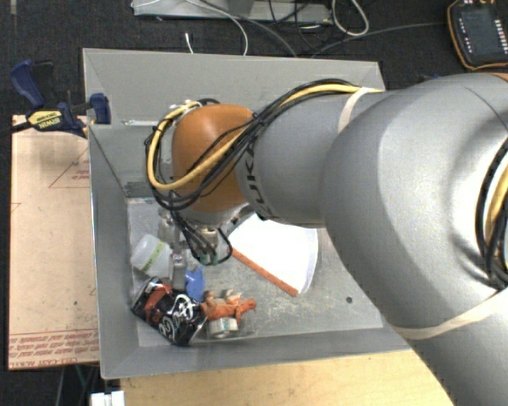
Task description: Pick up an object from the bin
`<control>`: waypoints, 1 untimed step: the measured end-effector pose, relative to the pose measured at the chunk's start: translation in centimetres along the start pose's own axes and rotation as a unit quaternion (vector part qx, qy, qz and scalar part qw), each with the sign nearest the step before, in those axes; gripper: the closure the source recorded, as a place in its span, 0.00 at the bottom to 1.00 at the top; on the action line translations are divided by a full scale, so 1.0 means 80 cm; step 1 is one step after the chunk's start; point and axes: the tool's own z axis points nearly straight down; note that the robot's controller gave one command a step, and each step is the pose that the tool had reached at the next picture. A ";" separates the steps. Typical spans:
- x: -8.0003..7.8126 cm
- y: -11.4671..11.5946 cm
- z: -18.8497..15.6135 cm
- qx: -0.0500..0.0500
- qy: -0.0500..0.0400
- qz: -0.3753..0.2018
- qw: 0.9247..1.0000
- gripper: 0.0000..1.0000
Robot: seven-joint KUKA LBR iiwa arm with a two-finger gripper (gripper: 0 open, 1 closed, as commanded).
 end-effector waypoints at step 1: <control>0.050 0.002 0.006 -0.003 -0.010 0.107 0.994 0.00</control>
Offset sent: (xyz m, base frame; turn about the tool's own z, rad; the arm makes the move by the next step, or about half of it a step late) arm -0.0103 -0.0136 -0.0042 0.1891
